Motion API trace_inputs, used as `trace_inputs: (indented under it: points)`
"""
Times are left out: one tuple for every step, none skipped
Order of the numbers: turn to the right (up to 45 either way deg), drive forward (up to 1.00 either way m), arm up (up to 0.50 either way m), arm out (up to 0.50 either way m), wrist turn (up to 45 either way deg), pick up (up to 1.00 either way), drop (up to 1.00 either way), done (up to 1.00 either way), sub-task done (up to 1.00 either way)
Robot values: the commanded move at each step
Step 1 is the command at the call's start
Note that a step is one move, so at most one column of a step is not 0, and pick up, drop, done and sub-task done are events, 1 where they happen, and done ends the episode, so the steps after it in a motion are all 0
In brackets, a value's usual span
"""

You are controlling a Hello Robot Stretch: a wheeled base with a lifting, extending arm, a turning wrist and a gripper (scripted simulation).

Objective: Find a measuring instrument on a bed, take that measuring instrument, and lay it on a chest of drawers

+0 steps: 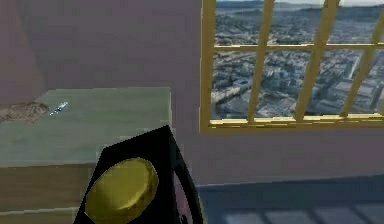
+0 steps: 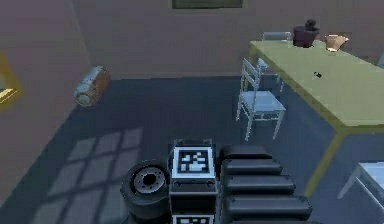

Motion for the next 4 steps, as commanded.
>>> trace_inputs:
  points:
    - [-24.0,0.0,0.0,0.0,0.0,0.0,0.0,0.0,0.0]
    - [-30.0,0.0,0.0,0.0,0.0,0.0,0.0,0.0,0.0]
    - [0.0,0.6,0.0,0.0,0.0,0.0,0.0,0.0,0.0]
    - [45.0,0.0,0.0,0.0,0.0,0.0,0.0,0.0,0.0]
